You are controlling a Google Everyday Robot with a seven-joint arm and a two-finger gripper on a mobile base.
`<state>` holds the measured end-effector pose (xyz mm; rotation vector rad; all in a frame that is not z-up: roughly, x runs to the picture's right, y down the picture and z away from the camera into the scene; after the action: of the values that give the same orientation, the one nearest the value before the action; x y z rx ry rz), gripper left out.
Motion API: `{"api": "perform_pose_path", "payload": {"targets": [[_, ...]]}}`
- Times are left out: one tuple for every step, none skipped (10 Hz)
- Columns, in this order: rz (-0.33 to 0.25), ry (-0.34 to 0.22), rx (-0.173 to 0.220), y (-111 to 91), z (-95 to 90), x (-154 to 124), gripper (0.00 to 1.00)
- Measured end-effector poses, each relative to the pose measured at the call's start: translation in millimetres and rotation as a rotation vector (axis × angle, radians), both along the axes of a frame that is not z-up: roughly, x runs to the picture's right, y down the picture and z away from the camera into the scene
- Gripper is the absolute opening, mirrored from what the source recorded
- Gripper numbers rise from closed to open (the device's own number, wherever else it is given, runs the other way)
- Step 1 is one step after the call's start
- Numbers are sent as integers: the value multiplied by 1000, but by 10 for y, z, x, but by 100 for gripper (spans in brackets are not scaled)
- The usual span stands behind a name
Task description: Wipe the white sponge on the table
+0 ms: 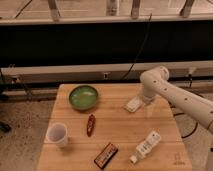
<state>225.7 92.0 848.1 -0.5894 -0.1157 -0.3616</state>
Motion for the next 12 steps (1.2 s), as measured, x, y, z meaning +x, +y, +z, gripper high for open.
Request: {"api": "perform_pose_path", "payload": {"targets": [[-8,-8,-6,14,78,-61,80],[-15,-12,-13,41,159,-102,80],[-19,-14,-16,49,204,-108,80],[-24,-14,-19,49,223,-96,80],[-30,-17,-24,59,257,-141,80],[-37,-17,-26,60,296,-179,80],[-46,-14,-32,80,351,-213,80],[-49,-12,-35,93,376,-227,80],[-51,-10,-38,95,399,-231,80],[-51,-9,-41,97,426,-242,80],[-51,-9,-45,106,449,-251,80],[-50,-9,-46,111,459,-257,80]]}}
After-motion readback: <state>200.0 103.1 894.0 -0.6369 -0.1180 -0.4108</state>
